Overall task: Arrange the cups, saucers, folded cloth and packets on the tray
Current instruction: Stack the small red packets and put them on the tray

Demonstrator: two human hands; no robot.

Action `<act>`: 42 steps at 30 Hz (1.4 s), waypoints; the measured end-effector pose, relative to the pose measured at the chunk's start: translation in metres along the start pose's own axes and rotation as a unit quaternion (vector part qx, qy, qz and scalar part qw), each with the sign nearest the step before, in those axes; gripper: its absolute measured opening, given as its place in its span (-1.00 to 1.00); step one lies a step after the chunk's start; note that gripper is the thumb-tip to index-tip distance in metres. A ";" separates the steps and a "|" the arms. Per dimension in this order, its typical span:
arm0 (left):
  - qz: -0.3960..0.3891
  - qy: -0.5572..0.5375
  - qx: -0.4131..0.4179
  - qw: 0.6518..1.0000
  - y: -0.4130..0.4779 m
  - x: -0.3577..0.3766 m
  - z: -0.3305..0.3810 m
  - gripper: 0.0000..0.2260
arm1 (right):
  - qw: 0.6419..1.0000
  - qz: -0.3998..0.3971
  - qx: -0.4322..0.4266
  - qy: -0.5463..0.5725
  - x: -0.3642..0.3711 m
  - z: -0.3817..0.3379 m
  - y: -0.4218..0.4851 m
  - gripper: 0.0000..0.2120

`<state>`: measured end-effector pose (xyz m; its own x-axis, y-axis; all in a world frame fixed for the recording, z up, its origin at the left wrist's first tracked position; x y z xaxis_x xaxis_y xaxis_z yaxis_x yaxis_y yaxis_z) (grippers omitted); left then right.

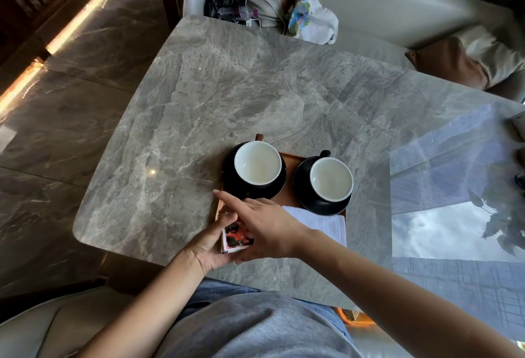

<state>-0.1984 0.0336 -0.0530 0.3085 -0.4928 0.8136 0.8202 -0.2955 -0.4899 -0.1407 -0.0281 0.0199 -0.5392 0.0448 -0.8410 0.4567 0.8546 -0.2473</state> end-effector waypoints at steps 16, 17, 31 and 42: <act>0.023 -0.004 0.009 1.000 0.004 0.006 0.002 -0.55 | 0.998 0.013 -0.033 -0.047 -0.006 -0.001 -0.003 -0.07; 0.016 -0.012 0.001 1.000 0.004 0.005 0.003 -0.54 | 0.997 0.010 -0.039 -0.059 -0.007 0.000 -0.003 -0.07; 0.119 0.355 0.006 0.927 -0.006 -0.017 0.050 -0.88 | 0.996 -0.037 0.005 0.087 -0.011 0.021 0.003 -0.02; 0.230 0.262 0.104 0.931 0.001 -0.035 0.036 -0.92 | 0.736 0.105 0.324 0.585 0.064 0.055 -0.016 -0.85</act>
<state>-0.1909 0.0797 -0.0708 0.4178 -0.8758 0.2416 0.7517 0.1839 -0.6334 -0.1436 -0.0676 -0.0566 -0.4756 0.8796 0.0029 0.6538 0.3557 -0.6678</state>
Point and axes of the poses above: each hand's wrist, its own y-axis towards the middle knuckle, its own x-axis out of the palm, z = x × y, the point moved 5 cm from there along y, towards the middle knuckle, and after that the axes turned 7 degrees about x, right-handed, at the moved point
